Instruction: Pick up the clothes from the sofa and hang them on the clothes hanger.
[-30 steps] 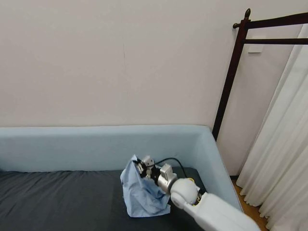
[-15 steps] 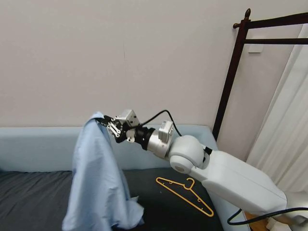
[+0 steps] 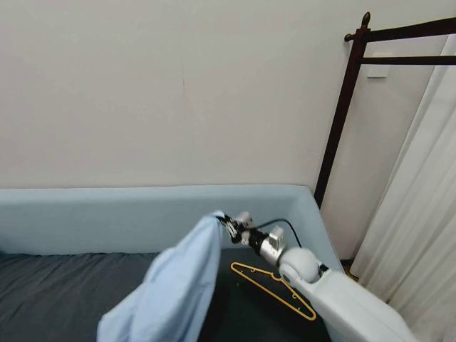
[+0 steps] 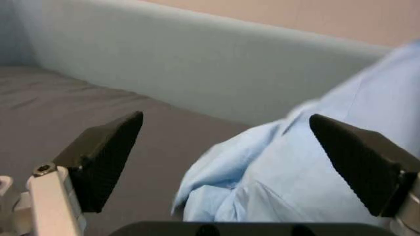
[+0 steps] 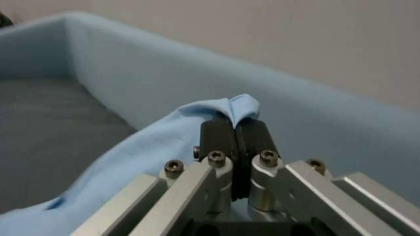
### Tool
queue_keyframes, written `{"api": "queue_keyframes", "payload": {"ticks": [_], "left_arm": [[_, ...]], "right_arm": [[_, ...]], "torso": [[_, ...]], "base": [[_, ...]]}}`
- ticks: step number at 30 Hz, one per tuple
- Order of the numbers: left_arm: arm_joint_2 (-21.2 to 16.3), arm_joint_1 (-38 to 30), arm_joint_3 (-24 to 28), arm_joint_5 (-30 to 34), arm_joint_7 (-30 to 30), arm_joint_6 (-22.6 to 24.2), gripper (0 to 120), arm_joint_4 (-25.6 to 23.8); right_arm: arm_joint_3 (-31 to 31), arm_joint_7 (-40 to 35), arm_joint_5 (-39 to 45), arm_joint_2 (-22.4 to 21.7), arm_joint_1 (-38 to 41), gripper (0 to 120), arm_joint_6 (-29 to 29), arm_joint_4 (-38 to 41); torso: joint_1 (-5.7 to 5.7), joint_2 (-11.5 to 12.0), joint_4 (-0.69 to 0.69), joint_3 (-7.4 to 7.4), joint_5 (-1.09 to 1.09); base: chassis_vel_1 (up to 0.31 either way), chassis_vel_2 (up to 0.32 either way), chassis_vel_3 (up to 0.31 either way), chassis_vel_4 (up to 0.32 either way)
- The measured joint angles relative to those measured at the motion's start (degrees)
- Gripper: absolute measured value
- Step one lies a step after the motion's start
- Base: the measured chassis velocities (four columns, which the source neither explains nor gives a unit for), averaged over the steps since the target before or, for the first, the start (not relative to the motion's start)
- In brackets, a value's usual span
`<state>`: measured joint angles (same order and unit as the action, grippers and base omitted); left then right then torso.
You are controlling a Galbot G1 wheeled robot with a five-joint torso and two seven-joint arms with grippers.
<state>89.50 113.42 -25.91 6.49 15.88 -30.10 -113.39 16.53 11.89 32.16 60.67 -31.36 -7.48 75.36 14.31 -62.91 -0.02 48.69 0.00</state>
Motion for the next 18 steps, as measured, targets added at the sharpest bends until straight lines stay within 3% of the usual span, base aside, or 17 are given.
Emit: {"api": "queue_keyframes", "payload": {"ticks": [9,15,18], "left_arm": [[-3.5,0.6,0.3,0.4,-1.8,-0.2,100,-1.5],[-5.5,1.1,-0.2,0.9,-2.2,-0.3,100,-1.7],[-6.8,1.1,-0.2,1.0,-2.6,-0.3,100,-1.7]], "right_arm": [[-3.2,-1.7,-9.4,2.9,-3.3,0,-1.9,-12.7],[-4.1,-5.4,-11.0,2.7,-3.8,0,1.8,-11.8],[-5.1,-8.7,-8.2,1.5,-6.0,16,6.0,-5.8]], "torso": [[0.0,0.0,0.0,0.0,0.0],[0.0,0.0,0.01,0.0,0.03],[0.0,0.0,0.01,0.0,0.05]], "base": [[0.0,0.0,0.0,0.0],[0.0,0.0,0.0,0.0],[0.0,0.0,0.0,0.0]]}}
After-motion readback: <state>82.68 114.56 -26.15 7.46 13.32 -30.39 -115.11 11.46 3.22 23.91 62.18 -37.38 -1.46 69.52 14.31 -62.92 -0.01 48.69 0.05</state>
